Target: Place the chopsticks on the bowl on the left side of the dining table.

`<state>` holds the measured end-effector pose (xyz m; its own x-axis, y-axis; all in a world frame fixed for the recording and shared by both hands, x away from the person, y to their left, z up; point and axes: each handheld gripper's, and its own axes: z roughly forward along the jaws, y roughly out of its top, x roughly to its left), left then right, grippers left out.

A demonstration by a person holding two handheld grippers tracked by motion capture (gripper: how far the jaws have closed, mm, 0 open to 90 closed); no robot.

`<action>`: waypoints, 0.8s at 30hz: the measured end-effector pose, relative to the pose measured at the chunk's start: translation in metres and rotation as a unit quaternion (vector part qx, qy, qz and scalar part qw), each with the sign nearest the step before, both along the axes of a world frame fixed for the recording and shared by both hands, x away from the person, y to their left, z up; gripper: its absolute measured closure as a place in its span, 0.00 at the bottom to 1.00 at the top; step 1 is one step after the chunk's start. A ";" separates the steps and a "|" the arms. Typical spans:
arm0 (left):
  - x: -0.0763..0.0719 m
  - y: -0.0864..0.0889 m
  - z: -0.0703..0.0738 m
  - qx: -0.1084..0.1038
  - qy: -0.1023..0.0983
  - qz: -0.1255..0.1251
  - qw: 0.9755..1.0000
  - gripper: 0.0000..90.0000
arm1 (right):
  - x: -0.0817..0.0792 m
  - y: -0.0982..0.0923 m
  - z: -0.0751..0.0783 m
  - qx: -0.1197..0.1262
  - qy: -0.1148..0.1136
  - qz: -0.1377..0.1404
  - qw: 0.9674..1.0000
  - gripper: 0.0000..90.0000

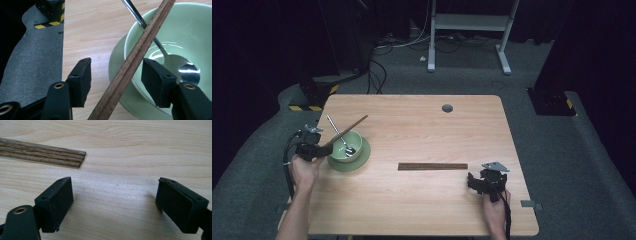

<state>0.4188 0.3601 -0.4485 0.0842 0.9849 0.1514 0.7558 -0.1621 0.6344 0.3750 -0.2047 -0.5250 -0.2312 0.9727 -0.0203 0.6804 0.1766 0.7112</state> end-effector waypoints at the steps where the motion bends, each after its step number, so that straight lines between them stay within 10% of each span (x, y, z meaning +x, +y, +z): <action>1: -0.001 -0.001 0.001 -0.001 -0.003 -0.001 1.000 0.45 | 0.000 0.000 0.000 0.000 0.000 0.000 1.000 0.15; 15: 0.004 -0.024 0.025 -0.045 -0.029 -0.050 0.997 0.39 | 0.000 0.000 0.000 0.000 0.000 0.000 1.000 0.15; 24: 0.023 -0.047 0.032 -0.102 -0.028 -0.104 0.989 0.33 | 0.000 0.000 0.000 0.000 0.000 0.000 1.000 0.15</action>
<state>0.4417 0.3136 -0.4163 0.2845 0.9579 -0.0379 0.6828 -0.1748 0.7094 0.3748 -0.2045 -0.5250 -0.2313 0.9727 -0.0194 0.6806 0.1760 0.7112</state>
